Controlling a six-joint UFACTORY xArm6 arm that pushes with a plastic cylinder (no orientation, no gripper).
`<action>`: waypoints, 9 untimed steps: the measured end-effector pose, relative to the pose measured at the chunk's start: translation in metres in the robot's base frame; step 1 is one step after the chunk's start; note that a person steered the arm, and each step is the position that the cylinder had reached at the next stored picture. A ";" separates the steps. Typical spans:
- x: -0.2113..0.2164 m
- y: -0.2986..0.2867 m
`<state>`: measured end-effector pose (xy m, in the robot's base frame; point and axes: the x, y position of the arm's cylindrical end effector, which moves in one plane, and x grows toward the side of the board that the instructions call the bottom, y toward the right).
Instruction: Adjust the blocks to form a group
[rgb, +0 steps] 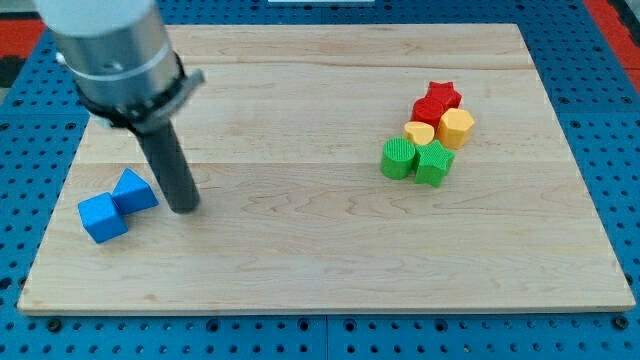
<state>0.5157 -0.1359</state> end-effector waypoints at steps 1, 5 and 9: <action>0.020 0.001; 0.037 0.240; -0.010 0.305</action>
<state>0.5061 0.1695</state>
